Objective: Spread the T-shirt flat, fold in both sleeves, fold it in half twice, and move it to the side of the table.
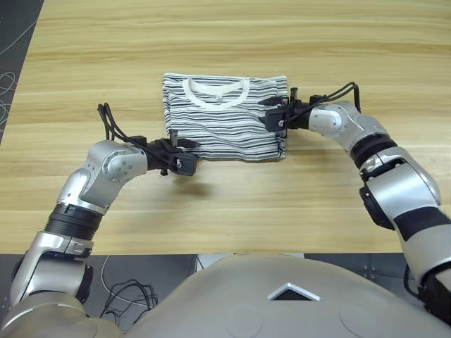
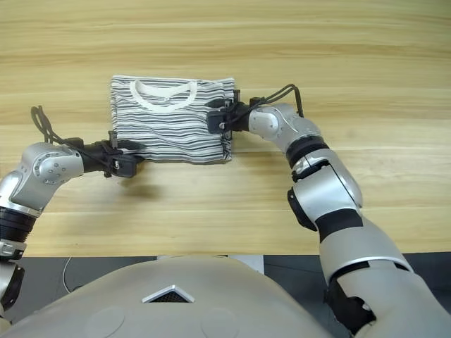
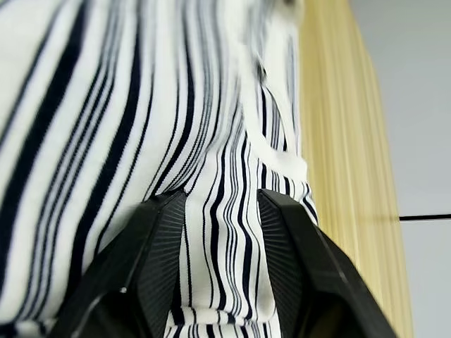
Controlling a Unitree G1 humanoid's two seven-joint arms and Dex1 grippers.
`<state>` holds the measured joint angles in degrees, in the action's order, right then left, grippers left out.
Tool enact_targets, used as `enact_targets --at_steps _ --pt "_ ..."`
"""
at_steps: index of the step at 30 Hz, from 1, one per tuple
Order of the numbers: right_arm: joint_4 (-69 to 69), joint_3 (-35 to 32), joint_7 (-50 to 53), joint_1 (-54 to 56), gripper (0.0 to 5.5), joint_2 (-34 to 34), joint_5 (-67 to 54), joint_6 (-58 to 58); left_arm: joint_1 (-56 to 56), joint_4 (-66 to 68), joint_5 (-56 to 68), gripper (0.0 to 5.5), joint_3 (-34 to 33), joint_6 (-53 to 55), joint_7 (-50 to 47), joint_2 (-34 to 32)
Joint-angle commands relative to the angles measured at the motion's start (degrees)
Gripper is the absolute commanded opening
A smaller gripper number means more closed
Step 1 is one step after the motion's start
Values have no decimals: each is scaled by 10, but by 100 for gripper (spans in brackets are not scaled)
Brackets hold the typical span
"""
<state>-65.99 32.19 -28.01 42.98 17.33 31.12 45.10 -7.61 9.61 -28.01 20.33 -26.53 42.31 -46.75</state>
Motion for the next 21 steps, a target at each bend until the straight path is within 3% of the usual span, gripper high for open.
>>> enact_targets --at_steps 1,4,6,15,18,21 --pt "279 47 -247 -210 191 99 -139 -53 -16 75 -87 144 28 -29 -49 -26" --pt "591 76 -322 -303 191 160 -309 -220 -34 115 -132 144 33 -50 -98 -47" --pt "685 84 -334 -323 191 161 -366 -292 -45 135 -153 144 38 -72 -134 -54" --pt "674 34 -262 -340 191 19 -415 -402 -116 214 -312 144 85 -201 -415 -60" --pt "740 -19 -285 -350 191 48 -490 -456 -149 289 -341 144 93 -183 -472 -67" --pt "803 -132 -337 -322 191 113 -650 -571 -178 369 -312 144 72 -176 -500 -87"
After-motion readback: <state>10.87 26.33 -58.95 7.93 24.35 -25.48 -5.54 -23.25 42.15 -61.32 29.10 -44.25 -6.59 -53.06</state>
